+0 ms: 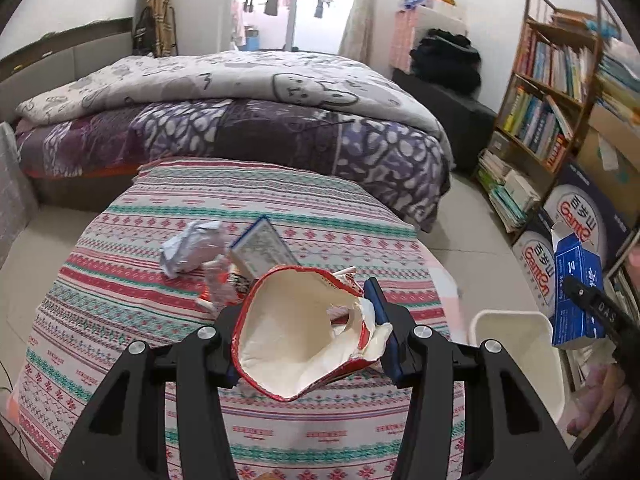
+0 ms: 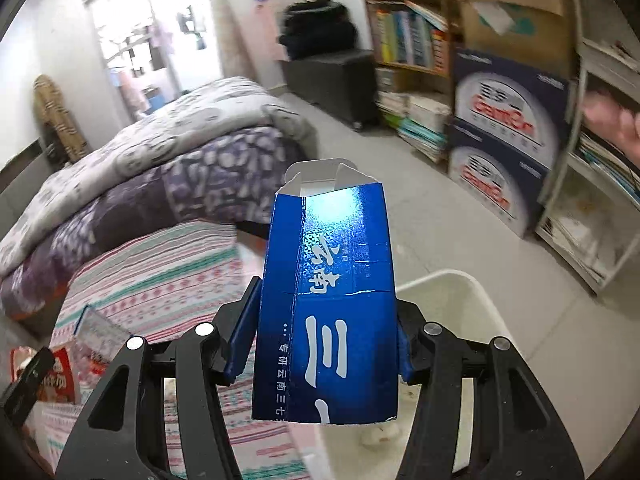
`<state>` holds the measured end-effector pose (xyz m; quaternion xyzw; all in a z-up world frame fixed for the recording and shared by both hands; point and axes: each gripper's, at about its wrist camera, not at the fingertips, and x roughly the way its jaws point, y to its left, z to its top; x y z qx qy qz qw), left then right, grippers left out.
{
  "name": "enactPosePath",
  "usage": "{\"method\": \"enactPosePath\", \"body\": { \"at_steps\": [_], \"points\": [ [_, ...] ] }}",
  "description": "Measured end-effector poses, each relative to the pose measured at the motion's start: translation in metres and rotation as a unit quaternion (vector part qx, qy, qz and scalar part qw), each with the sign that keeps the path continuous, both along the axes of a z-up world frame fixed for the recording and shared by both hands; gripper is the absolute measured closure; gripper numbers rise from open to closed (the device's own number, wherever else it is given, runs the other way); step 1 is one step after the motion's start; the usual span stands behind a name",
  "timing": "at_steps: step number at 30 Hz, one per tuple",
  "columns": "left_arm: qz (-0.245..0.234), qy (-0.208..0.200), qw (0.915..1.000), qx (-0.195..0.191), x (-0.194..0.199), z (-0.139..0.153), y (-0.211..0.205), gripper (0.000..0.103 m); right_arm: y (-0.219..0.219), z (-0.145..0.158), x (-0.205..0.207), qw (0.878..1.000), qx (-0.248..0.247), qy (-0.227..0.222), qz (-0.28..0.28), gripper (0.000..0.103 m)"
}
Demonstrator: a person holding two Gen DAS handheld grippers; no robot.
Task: Collect trash
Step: 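Carry the blue box and red bag over the bin and release both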
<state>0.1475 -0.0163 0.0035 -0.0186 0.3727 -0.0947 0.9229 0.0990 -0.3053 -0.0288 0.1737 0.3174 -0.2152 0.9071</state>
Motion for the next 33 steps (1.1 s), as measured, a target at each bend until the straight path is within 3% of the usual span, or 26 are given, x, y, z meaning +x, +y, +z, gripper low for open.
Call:
{"method": "enactPosePath", "body": {
  "at_steps": [7, 10, 16, 29, 33],
  "points": [
    [-0.035, -0.001, 0.9994, 0.009, -0.007, -0.003, -0.037, 0.053, -0.027, -0.002, -0.015, 0.999, -0.002, 0.018, -0.047, 0.048],
    [-0.049, -0.001, 0.9987, 0.011, -0.01, -0.003, -0.052, 0.053, -0.035, 0.002, -0.022, 0.998, -0.008, 0.013, -0.06, 0.035],
    [-0.088, 0.0, 0.9959, 0.021, -0.021, -0.008, -0.091, 0.052, -0.053, 0.009, -0.038, 0.997, -0.019, 0.0, -0.08, 0.026],
    [-0.164, 0.018, 0.986, 0.023, -0.04, -0.011, -0.17, 0.052, -0.097, 0.024, -0.069, 0.99, 0.006, -0.036, -0.135, 0.018],
    [-0.187, 0.039, 0.9816, 0.002, -0.042, -0.015, -0.2, 0.051, -0.111, 0.027, -0.079, 0.986, 0.031, -0.052, -0.156, 0.018]
  ]
}}
